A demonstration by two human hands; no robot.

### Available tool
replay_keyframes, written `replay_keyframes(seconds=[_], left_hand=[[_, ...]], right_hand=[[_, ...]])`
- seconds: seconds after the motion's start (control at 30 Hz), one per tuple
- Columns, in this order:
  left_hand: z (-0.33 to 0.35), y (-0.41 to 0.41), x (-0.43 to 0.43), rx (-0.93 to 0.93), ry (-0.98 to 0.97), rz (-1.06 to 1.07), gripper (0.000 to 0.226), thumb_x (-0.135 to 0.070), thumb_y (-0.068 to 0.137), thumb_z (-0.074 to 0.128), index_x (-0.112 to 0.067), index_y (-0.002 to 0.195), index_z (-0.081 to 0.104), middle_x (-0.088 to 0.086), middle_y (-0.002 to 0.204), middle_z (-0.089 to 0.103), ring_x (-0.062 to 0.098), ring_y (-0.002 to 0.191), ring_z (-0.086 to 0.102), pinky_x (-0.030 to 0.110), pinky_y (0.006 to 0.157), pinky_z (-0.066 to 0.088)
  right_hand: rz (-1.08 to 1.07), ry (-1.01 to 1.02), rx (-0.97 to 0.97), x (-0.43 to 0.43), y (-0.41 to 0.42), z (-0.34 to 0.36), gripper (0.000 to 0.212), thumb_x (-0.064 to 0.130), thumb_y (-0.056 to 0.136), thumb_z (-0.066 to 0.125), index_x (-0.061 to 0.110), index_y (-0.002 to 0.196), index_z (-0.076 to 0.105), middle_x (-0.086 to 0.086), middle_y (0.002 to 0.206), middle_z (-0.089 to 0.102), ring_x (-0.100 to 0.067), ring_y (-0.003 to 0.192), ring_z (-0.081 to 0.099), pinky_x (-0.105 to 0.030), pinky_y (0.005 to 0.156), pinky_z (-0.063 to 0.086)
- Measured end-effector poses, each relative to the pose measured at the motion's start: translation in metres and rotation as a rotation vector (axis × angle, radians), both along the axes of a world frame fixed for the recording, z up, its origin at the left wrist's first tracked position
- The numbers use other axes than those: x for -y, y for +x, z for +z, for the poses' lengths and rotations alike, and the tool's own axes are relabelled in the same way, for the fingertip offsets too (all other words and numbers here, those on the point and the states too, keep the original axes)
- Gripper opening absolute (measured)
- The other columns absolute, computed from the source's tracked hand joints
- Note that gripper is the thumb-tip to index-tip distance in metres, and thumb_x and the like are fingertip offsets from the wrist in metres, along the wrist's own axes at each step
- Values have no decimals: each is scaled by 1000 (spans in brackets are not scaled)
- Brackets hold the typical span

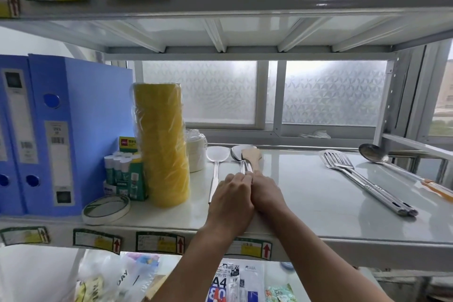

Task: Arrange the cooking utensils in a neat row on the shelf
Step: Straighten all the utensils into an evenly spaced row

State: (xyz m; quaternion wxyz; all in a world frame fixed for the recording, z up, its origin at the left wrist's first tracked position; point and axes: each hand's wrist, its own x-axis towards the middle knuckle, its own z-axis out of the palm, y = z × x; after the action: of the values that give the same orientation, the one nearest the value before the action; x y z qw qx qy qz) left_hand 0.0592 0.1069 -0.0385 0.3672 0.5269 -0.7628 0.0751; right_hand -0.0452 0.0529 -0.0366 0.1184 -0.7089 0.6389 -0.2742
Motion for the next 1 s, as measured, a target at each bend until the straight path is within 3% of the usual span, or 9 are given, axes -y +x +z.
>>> replay_keyframes(seconds=[0.13,0.3,0.4,0.53,0.7,0.87,1.0], left_hand=[[-2,6,2,-1,116,-44,52,-11,95,36,-17,144,50,2,128,61,24,120,52,35,106,42],[-3,3,2,-4,192,-51,34,-16,97,35,-13,112,64,3,114,59,25,107,60,36,90,48],[-2,1,0,4,174,-48,31,-20,98,39,-10,105,67,5,113,60,26,104,62,36,87,48],[-4,3,2,-2,167,-58,29,-22,97,43,-7,105,66,6,110,60,26,100,65,37,86,54],[-3,2,0,-9,171,-68,28,-26,97,44,-7,103,65,5,110,61,24,99,64,35,85,54],[-2,2,-1,32,142,-94,37,-29,97,50,-5,121,64,5,123,62,21,114,59,30,95,49],[-3,1,-1,37,107,-99,39,-31,97,52,-6,125,63,4,126,62,20,116,58,28,97,48]], right_hand=[[-31,-3,-74,2,1,1,34,33,97,39,24,122,60,-4,133,58,-32,120,54,-44,95,42],[-40,54,-158,6,-9,3,53,34,97,38,28,150,40,-4,155,40,-33,139,38,-48,110,34],[-43,83,-184,7,-19,2,59,28,98,36,25,157,30,-4,164,27,-35,148,28,-50,117,28],[-113,69,-229,1,-38,1,58,20,98,28,18,156,28,-6,165,25,-38,147,27,-50,116,27],[-111,66,-249,-5,-60,4,48,19,94,29,22,141,42,-2,161,32,-35,136,37,-49,108,32],[-106,68,-236,-9,-69,5,47,27,96,31,28,142,41,-3,154,41,-37,128,45,-47,102,35],[-154,56,-225,-13,-65,4,49,24,93,30,27,140,42,-3,158,37,-37,127,44,-48,103,32]])
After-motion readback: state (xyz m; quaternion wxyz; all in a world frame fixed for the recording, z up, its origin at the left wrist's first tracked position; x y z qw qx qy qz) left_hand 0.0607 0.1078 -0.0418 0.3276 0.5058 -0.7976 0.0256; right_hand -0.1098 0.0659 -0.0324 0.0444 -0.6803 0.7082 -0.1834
